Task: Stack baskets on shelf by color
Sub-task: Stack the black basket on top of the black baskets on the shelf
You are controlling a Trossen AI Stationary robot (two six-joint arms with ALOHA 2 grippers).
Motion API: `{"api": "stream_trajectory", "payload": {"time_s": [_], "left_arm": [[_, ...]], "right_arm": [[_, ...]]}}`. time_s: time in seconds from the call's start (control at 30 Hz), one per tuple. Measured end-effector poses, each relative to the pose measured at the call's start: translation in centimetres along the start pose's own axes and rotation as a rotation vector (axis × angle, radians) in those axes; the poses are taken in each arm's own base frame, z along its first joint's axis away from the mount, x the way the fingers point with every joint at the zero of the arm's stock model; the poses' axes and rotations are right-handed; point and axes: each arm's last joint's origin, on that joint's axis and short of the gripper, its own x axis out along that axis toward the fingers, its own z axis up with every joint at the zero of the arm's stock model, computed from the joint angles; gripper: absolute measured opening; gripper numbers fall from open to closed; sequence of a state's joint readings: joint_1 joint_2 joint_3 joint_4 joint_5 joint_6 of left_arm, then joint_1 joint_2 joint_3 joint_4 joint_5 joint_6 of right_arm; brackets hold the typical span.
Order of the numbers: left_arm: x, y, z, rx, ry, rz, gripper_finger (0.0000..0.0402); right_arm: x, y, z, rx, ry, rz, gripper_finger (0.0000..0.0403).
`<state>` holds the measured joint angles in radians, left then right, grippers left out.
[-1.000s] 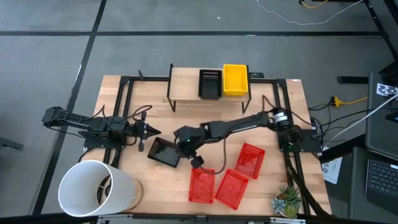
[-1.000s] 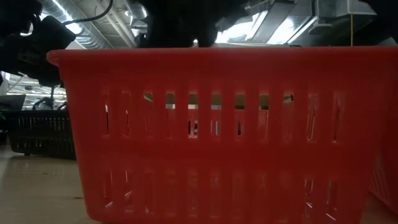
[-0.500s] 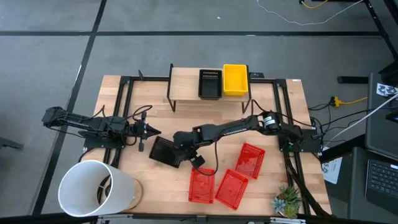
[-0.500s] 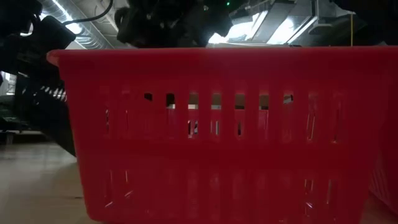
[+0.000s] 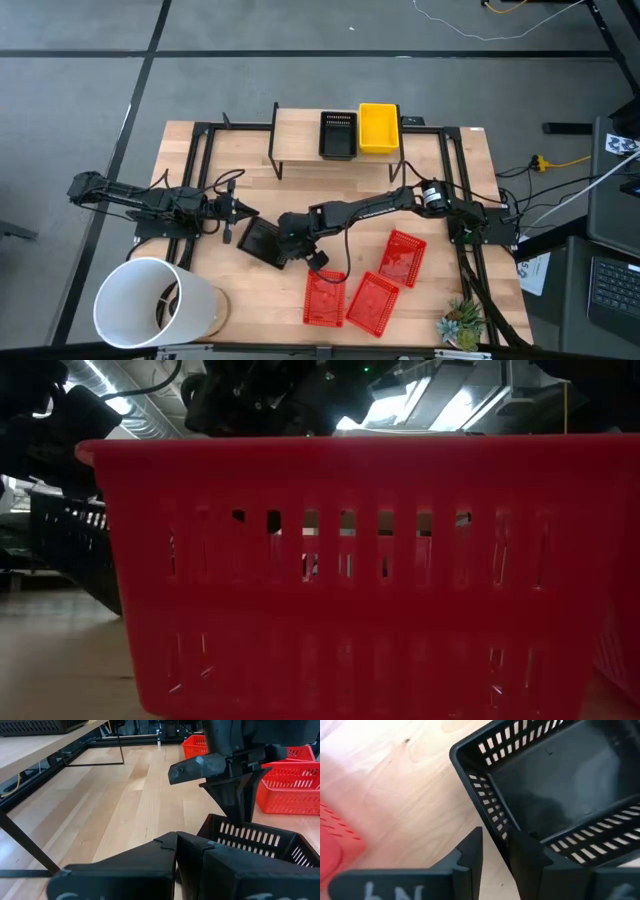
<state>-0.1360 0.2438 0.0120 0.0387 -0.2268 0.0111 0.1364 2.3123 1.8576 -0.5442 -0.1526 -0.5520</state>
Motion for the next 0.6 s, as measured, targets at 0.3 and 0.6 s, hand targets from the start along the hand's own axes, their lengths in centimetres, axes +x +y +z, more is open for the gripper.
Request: {"api": "stream_trajectory", "payload": {"time_s": [0.3, 0.6], "left_arm": [[0.0, 0.0, 0.0, 0.000, 0.000, 0.000, 0.0000], [0.0, 0.0, 0.0, -0.001, 0.000, 0.000, 0.0000]], "right_arm": [[0.3, -0.3, -0.1, -0.068, 0.031, -0.078, 0.0088], [0.4, 1.2, 0.6, -0.038, 0.086, -0.114, 0.0009]]}}
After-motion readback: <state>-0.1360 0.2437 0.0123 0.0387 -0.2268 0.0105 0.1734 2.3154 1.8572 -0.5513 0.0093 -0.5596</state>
